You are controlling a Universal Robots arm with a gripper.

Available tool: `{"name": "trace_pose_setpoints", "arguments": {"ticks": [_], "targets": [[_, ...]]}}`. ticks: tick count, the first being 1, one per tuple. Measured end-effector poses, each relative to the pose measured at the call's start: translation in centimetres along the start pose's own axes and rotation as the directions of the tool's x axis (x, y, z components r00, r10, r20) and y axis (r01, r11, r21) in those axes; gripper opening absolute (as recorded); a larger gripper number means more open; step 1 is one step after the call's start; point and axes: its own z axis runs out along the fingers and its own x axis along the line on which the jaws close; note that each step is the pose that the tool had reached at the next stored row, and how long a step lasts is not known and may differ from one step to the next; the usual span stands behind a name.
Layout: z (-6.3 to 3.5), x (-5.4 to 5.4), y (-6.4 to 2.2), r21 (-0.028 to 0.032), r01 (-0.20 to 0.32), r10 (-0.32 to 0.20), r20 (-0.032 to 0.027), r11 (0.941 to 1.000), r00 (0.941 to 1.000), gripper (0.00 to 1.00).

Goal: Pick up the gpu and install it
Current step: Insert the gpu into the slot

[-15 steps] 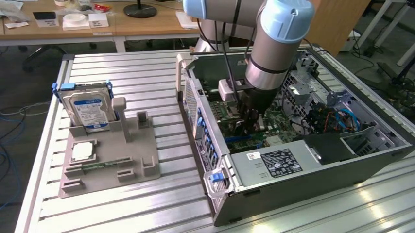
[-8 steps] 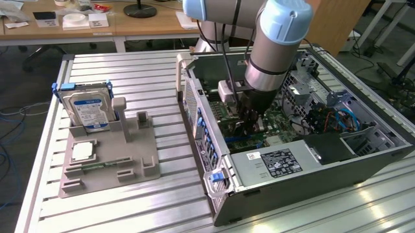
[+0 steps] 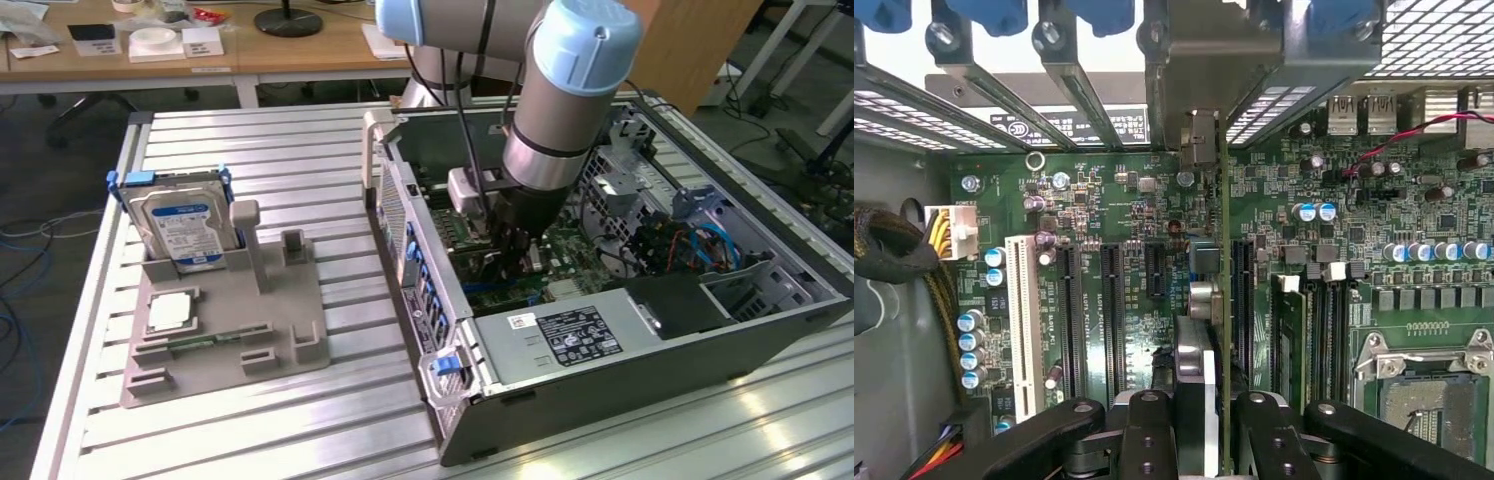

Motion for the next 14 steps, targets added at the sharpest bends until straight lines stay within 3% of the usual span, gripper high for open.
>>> {"name": "trace_pose_setpoints", "arguments": {"ticks": [14], "targets": [[0.21,0.00,0.07,0.0002,0.000,0.000,0.0006,1.0000,1.0000,0.28]]}}
